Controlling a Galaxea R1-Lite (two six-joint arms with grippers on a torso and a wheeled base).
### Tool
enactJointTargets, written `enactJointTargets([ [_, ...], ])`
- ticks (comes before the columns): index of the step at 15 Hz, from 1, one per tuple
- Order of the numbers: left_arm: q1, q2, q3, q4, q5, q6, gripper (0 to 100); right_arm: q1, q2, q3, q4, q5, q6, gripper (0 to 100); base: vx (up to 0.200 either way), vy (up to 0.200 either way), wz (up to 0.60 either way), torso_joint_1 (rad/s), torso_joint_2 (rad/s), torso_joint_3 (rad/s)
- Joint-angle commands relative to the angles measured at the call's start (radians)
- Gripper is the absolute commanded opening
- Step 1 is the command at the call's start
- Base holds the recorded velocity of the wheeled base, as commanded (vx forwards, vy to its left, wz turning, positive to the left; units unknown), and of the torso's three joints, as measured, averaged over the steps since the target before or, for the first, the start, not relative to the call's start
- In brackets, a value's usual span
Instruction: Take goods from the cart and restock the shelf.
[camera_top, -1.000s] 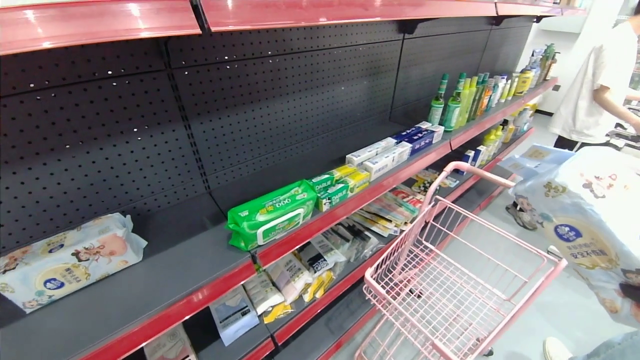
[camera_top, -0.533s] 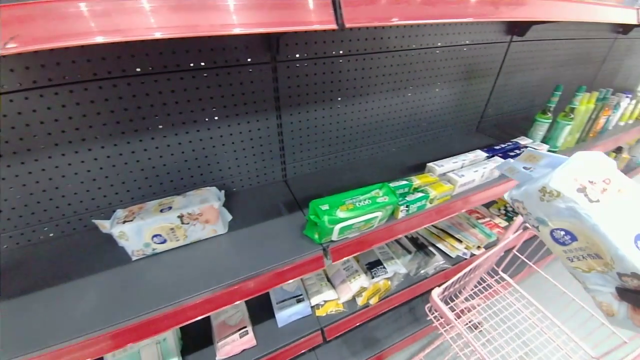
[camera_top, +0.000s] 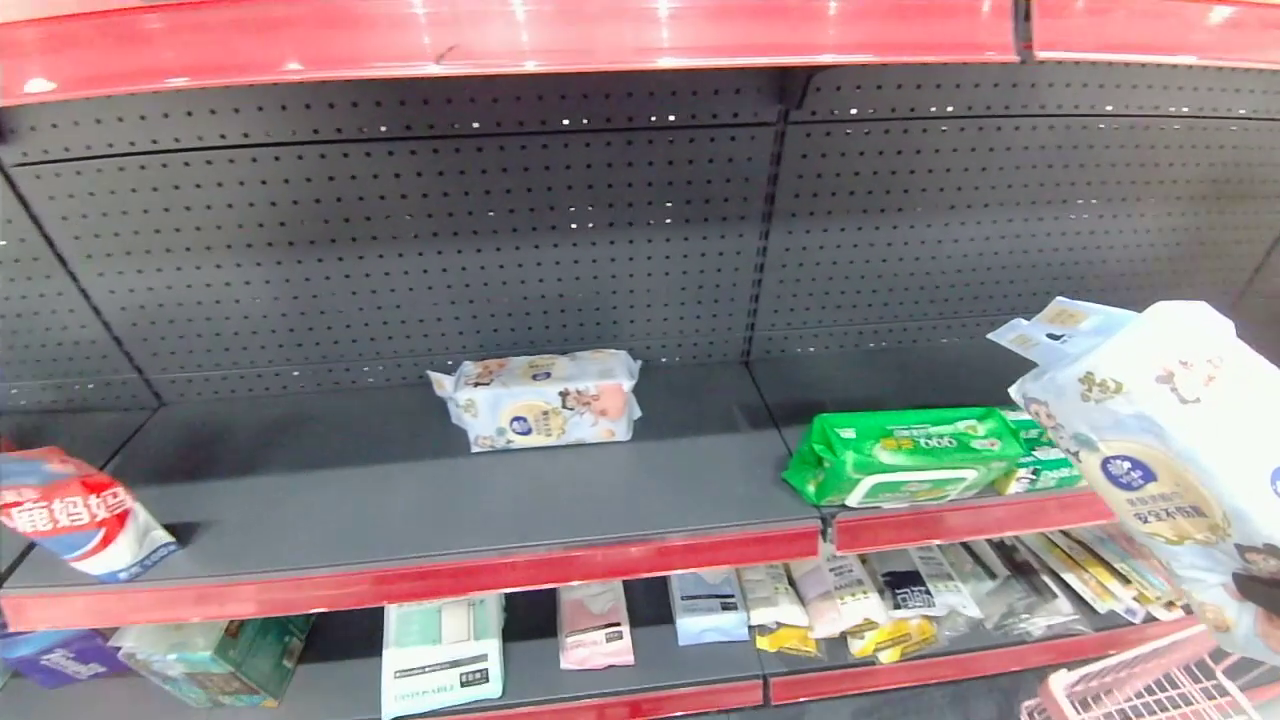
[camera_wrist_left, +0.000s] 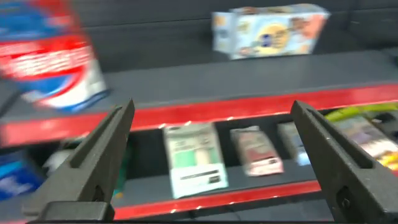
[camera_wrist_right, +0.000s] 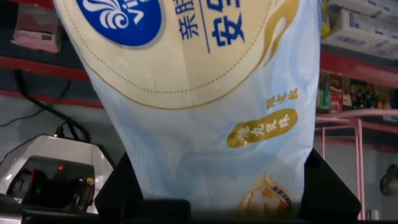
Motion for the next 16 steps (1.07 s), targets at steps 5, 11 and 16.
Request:
enactJointTargets([
  [5, -0.001, 0.018, -0.001, 0.000, -0.002, 0.005, 100, -0.038, -0.026, 0.003, -0.001, 0.008, 0.010, 0, 0.000, 0.000, 0.00, 0.000, 0.00, 0.000],
  [11, -0.032, 0.111, -0.067, 0.008, -0.026, 0.024, 100, -0.023, -0.248, 0.107, -0.021, 0.128, 0.070, 0, 0.000, 0.000, 0.00, 0.000, 0.00, 0.000],
  [16, -0.012, 0.798, -0.445, -0.129, 0.012, -0.103, 100, -0.055, -0.394, 0.179, -0.081, 0.011, 0.067, 0, 0.000, 0.000, 0.00, 0.000, 0.00, 0.000],
])
